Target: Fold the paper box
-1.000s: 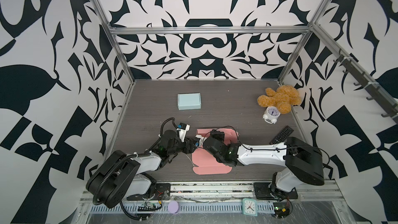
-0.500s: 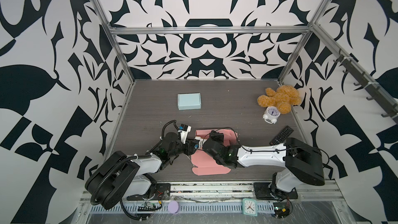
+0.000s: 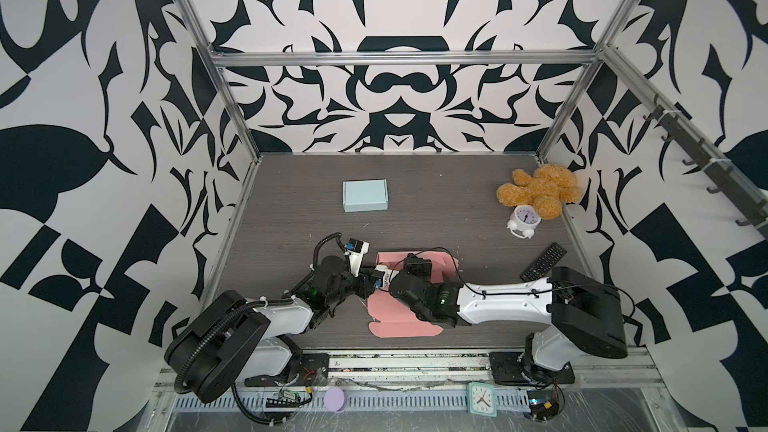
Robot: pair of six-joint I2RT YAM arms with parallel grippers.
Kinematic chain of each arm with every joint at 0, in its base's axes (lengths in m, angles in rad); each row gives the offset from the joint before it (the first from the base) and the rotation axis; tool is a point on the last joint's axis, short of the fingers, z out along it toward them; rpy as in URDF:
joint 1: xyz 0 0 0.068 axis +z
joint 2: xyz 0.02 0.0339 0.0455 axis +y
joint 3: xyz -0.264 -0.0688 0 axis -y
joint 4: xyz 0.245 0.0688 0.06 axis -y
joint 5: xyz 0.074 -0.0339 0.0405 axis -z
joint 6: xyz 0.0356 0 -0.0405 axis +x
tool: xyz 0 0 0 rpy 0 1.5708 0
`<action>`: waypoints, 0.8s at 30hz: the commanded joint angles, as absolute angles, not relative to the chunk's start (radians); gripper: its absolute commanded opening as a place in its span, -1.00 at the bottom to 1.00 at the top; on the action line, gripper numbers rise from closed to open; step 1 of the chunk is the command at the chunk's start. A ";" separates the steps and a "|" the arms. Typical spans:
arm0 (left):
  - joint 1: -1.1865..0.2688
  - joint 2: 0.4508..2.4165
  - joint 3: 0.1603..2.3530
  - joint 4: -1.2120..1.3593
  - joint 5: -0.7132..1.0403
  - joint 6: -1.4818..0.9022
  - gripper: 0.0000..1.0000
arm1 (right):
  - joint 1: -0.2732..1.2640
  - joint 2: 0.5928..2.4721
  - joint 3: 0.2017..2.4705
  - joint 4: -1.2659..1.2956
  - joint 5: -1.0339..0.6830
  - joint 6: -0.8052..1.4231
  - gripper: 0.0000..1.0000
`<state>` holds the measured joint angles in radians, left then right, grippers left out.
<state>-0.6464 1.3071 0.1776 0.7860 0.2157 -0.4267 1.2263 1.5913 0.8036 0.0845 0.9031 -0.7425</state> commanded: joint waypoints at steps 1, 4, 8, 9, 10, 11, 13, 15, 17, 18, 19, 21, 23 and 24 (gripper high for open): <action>-0.657 1.324 0.187 0.833 0.150 -0.386 -0.20 | 1.250 1.585 0.845 0.041 0.884 -0.671 -0.94; -0.678 1.327 0.188 0.836 0.109 -0.370 -0.28 | 1.253 1.594 0.860 0.015 0.885 -0.647 -0.91; -0.701 1.328 0.195 0.830 0.064 -0.344 -0.36 | 1.259 1.606 0.868 0.006 0.894 -0.632 -0.84; -0.705 1.330 0.197 0.830 0.055 -0.341 -0.38 | 1.260 1.605 0.872 -0.002 0.894 -0.624 -0.81; -0.707 1.330 0.197 0.830 0.049 -0.339 -0.40 | 1.262 1.604 0.879 -0.015 0.895 -0.613 -0.77; -0.708 1.330 0.198 0.830 0.044 -0.337 -0.41 | 1.264 1.601 0.883 -0.029 0.893 -0.601 -0.74; -0.715 1.333 0.197 0.830 0.030 -0.329 -0.43 | 1.268 1.589 0.891 -0.050 0.887 -0.575 -0.66; -0.721 1.336 0.198 0.830 0.016 -0.323 -0.44 | 1.271 1.569 0.893 -0.072 0.874 -0.543 -0.56; -0.722 1.340 0.197 0.830 0.009 -0.319 -0.48 | 1.274 1.544 0.888 -0.087 0.853 -0.507 -0.46; -0.724 1.342 0.197 0.831 0.008 -0.318 -0.49 | 1.274 1.527 0.881 -0.092 0.836 -0.486 -0.41; -0.726 1.343 0.198 0.830 0.005 -0.316 -0.51 | 1.275 1.507 0.876 -0.099 0.815 -0.463 -0.37; -0.732 1.344 0.199 0.831 -0.002 -0.305 -0.53 | 1.275 1.470 0.862 -0.104 0.774 -0.421 -0.28; -0.734 1.339 0.198 0.830 -0.007 -0.295 -0.54 | 1.275 1.431 0.848 -0.107 0.739 -0.382 -0.20; -0.735 1.336 0.197 0.829 -0.010 -0.291 -0.55 | 1.275 1.410 0.840 -0.110 0.721 -0.359 -0.16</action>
